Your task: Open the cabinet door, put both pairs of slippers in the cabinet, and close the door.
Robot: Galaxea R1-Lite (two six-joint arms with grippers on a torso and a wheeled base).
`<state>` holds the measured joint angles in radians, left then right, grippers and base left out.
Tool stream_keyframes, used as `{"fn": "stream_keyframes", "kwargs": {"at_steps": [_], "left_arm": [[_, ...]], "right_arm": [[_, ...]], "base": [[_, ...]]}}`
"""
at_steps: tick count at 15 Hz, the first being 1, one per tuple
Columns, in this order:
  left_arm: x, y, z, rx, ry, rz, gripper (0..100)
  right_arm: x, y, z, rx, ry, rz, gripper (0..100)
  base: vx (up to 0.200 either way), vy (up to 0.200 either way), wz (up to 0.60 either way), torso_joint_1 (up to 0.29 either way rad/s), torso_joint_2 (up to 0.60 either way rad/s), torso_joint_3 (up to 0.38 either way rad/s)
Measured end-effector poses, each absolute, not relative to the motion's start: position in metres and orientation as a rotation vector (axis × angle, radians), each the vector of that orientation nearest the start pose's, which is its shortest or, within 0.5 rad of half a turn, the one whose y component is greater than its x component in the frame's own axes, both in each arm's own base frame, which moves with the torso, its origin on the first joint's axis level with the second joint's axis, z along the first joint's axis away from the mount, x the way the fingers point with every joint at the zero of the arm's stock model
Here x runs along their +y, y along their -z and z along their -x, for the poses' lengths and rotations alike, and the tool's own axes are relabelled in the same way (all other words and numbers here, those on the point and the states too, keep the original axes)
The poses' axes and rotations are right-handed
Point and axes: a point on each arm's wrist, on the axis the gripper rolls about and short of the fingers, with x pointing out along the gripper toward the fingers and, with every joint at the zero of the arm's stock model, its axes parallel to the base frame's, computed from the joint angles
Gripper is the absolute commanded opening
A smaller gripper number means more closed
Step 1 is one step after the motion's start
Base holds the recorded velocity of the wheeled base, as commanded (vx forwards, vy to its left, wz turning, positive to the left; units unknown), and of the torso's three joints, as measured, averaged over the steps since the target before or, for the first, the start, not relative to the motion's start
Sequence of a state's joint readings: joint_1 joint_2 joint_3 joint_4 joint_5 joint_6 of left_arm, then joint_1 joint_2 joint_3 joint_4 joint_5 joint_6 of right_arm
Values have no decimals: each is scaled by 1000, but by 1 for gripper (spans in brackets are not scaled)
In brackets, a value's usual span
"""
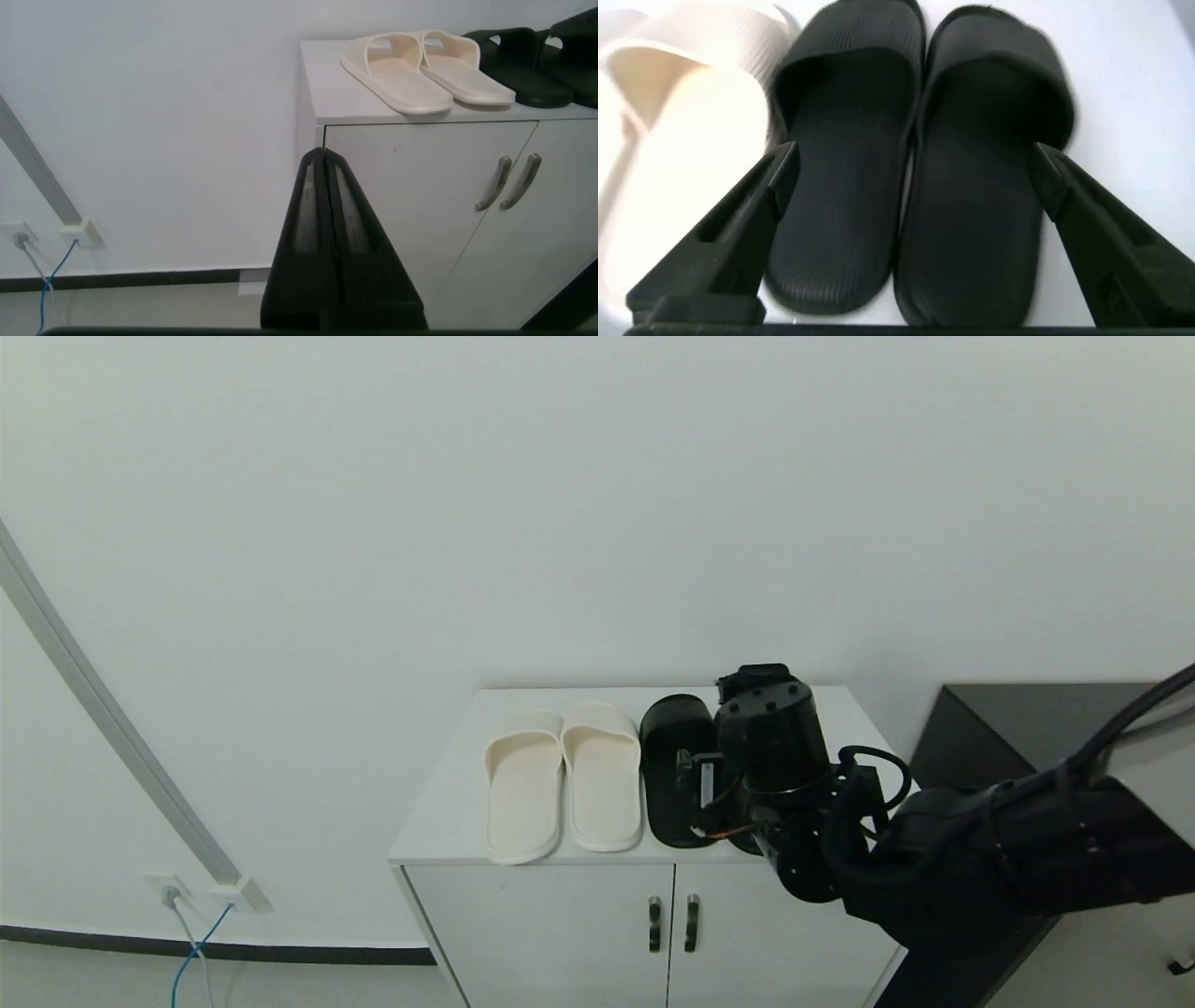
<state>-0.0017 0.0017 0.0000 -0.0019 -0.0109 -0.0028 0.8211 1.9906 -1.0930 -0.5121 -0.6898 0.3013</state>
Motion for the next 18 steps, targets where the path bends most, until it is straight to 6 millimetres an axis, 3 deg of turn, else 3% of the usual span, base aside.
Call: {"fn": "stream_keyframes", "kwargs": {"at_steps": [8,14,18], "left_arm": [[0,-76,23,0,13,3,0],[0,-76,23,-1,11,4,0],[0,-76,23,-1,11,4,0]], "right_arm": [[280,-115,-335,283,4,-49,100],[282,-110,-369,218,31,-30,100],[281,-101,-378,197,39,-18,100]], "base": [[0,0,0,0,0,0],[0,0,0,0,0,0],[0,0,0,0,0,0]]}}
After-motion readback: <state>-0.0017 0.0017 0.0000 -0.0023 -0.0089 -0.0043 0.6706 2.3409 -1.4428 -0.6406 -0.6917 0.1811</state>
